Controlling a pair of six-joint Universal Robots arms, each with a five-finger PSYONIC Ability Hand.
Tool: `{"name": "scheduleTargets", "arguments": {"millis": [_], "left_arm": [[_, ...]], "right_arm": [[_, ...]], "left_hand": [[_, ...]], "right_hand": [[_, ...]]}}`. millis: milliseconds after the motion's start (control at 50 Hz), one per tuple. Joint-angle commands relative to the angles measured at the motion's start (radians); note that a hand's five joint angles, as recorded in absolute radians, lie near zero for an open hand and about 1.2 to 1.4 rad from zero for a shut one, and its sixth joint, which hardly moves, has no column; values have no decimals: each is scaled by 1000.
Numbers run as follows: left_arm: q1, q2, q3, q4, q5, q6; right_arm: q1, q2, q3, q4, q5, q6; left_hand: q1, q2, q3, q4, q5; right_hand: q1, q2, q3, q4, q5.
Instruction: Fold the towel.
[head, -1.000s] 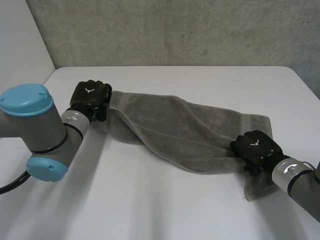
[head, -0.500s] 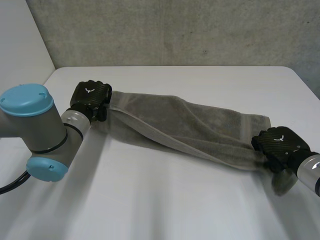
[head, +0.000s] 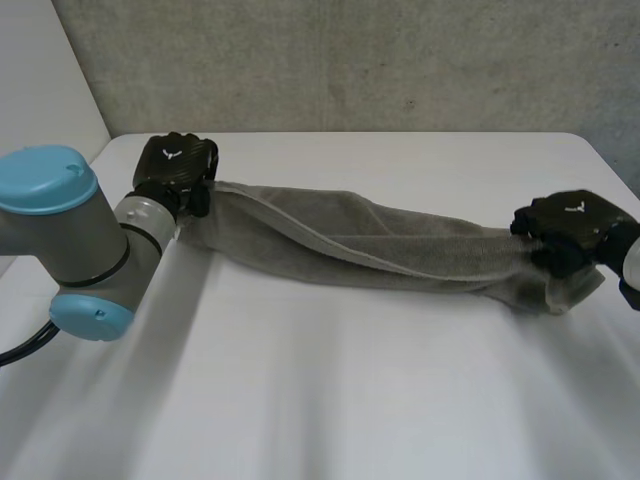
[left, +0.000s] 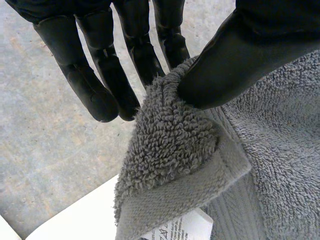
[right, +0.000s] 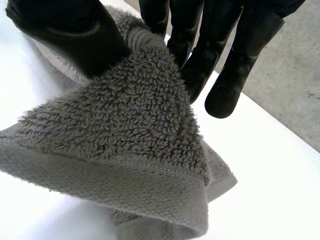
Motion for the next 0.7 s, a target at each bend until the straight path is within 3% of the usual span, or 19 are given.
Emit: {"name": "scheduleTargets", "arguments": {"millis": [20,240,420,560,700], "left_arm": [[17,80,-28,-1,-1,-42],[57,294,-45,-16,9,-137],[67,378,-11,-126,9,-139],[67,287,4,-164,9,-127],[56,39,107,-165,0,-39]], "right_arm": [[8,-41,-69,9,1,73],[8,-105,-227,49,18,172],[15,-39,-435,259,32,205],[75,107,-494,333,78,106],[153,313,-620,336,179,11]], "left_hand": [[-71,-115,-153,-125,-285],[-71,-115,-153,-125,-285],[-71,-115,-153,-125,-285],[-71,-115,-153,-125,-285],[-71,-115,-153,-125,-285]], "right_hand": [[65,70,67,54,56],[65,70,67,54,56],[65,70,67,54,56],[65,70,67,54,56],[65,70,67,54,56]]}}
